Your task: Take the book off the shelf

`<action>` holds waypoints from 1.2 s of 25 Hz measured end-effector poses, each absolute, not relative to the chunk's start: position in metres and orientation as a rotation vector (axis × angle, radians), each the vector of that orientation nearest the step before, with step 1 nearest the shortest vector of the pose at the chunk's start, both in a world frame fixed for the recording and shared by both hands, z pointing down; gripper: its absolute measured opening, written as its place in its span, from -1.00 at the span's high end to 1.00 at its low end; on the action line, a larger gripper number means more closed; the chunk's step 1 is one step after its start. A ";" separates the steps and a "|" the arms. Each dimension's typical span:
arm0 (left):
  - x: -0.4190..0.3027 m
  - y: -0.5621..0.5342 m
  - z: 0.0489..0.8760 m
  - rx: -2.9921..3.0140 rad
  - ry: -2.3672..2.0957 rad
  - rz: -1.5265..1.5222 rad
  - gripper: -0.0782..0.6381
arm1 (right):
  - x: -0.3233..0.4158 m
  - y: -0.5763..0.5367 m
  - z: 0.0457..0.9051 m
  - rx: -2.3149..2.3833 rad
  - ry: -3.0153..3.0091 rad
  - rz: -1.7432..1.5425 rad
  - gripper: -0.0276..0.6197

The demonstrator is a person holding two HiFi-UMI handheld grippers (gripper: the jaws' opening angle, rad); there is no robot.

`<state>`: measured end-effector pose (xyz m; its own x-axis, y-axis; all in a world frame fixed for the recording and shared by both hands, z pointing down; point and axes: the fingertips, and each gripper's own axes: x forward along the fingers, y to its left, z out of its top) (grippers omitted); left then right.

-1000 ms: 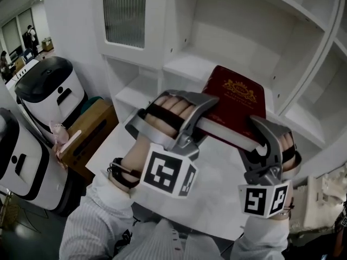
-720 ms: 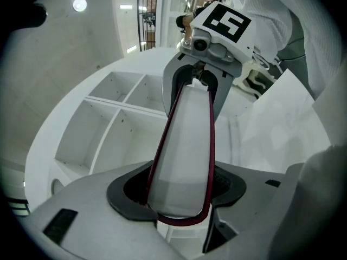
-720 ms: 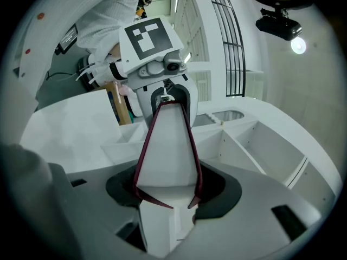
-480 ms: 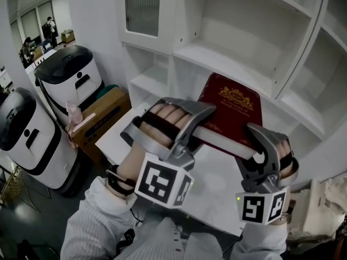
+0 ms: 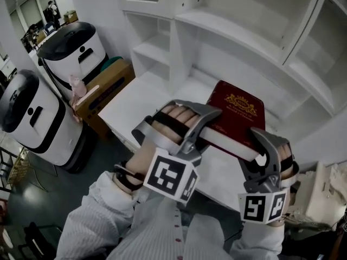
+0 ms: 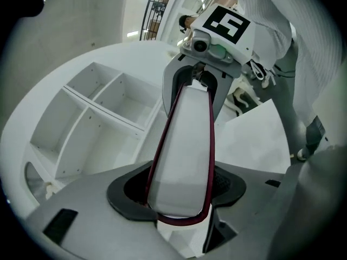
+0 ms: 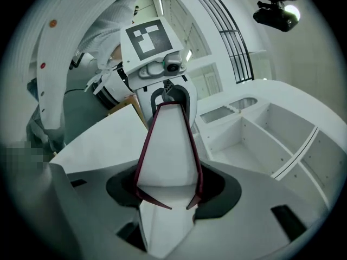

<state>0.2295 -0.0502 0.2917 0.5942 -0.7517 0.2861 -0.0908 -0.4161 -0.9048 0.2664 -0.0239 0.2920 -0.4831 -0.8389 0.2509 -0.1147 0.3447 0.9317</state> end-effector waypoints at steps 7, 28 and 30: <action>0.226 -0.056 0.338 -1.990 0.564 -0.932 0.06 | 0.261 -0.028 0.336 0.828 -1.881 -1.012 0.21; 0.201 -0.060 0.464 -2.343 0.239 -1.123 0.06 | 0.232 -0.034 0.449 0.671 -2.045 -0.520 0.22; 0.199 -0.061 0.471 -2.359 0.232 -1.137 0.06 | 0.230 -0.035 0.455 0.659 -2.052 -0.495 0.22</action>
